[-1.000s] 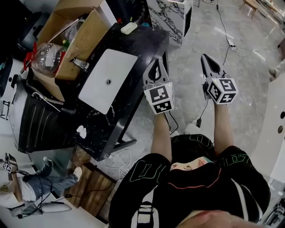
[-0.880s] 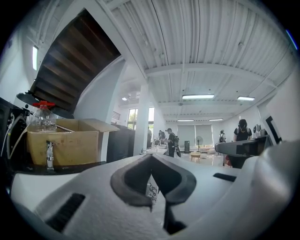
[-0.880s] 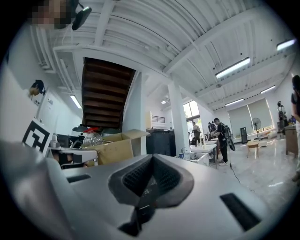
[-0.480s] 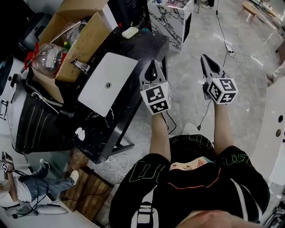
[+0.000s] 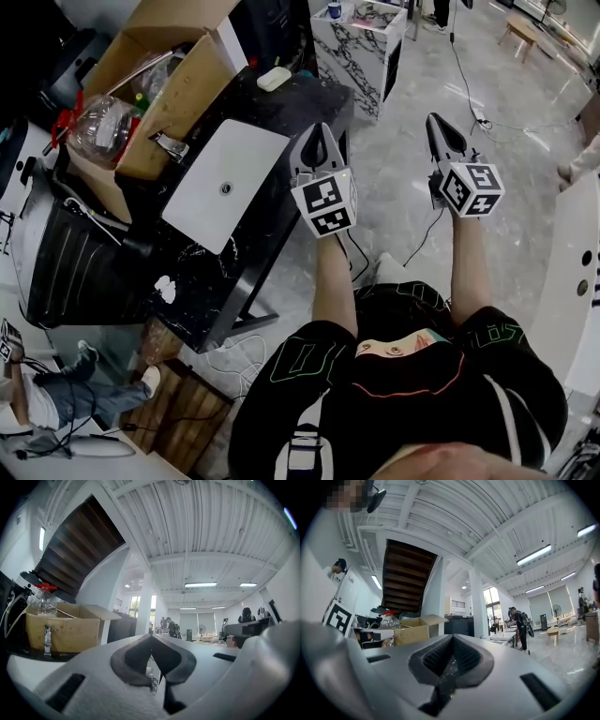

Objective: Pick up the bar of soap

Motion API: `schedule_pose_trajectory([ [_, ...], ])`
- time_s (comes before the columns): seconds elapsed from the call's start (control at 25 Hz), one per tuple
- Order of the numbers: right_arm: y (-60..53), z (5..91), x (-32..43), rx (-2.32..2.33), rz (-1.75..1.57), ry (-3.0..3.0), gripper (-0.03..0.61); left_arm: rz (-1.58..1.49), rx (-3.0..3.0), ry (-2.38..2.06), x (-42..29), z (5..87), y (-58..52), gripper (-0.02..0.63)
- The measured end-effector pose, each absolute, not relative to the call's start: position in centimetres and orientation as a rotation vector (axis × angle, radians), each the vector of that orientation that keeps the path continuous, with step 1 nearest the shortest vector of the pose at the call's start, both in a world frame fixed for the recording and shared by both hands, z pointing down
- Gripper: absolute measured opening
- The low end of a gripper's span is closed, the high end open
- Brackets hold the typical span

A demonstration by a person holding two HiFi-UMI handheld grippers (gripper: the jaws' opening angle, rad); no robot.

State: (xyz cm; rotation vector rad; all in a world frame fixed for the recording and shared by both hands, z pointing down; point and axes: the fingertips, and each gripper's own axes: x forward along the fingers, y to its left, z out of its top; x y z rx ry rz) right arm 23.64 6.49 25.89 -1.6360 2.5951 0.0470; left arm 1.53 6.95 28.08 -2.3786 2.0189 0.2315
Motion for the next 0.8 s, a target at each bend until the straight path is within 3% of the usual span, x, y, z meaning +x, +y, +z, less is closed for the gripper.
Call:
schedule_pose_trajectory([
  [0.44,3.2,23.2,22.2,-1.566,0.097,2.590,0.006,0.250,-2.292,2.021,-0.6,25.7,4.8,0.008],
  [0.8,-2.7,25.7,19.2,-1.486,0.044,2.651,0.006,0.201,-2.252,2.085,-2.4,27.4,0.4,0.008],
])
